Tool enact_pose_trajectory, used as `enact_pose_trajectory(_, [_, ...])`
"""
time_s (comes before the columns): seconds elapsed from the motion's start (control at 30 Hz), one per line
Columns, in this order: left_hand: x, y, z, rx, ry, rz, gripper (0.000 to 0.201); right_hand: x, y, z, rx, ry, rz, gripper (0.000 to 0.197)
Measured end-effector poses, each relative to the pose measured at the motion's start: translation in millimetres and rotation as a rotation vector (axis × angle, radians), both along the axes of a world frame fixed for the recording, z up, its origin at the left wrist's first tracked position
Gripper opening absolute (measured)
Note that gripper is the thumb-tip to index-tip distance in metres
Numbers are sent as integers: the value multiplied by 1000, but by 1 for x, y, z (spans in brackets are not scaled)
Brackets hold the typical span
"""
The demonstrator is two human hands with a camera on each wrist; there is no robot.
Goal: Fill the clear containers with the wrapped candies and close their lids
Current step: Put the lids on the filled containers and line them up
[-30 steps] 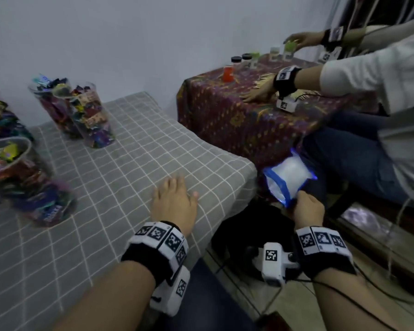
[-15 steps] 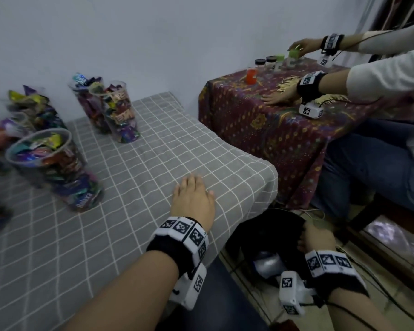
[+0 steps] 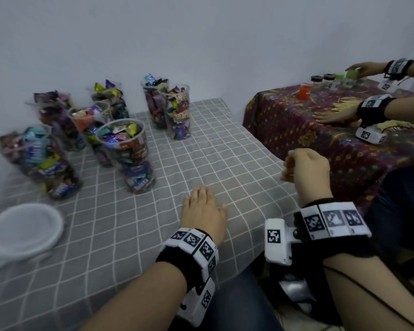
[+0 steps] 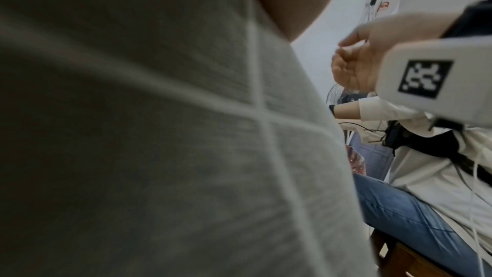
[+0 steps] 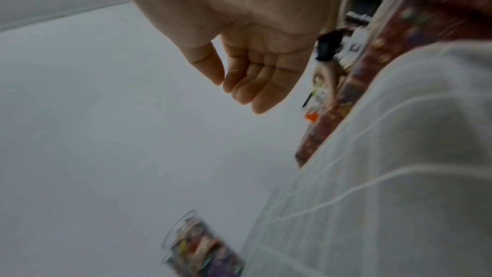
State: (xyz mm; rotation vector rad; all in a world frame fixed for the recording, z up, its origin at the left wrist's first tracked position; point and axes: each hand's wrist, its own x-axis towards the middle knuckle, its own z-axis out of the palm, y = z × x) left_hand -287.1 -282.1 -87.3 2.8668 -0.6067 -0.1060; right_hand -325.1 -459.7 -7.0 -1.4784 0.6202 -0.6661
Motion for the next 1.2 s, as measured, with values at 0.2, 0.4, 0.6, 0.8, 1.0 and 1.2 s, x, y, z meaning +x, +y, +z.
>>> enact_pose_trajectory(0.2, [-3,36,2,-3,0,102,60,48,70,17,-230,-30,318,15])
enact_pose_trajectory(0.4, [-4,81,2,4,12,229,61,94,133,22,-426,50,660,50])
enact_pose_trajectory(0.6, [0,128,6,44,73,361,64,120,180,15,-484,43,850,99])
enact_pose_trajectory(0.8, [6,155,6,30,82,424,66,135,196,6,-410,-26,777,95])
enact_pose_trajectory(1.0, [13,170,10,-7,100,428,66,140,204,-2,-412,-27,791,87])
enact_pose_trajectory(1.2, [17,193,36,-20,-92,447,87,139,199,-1,-487,-6,764,78])
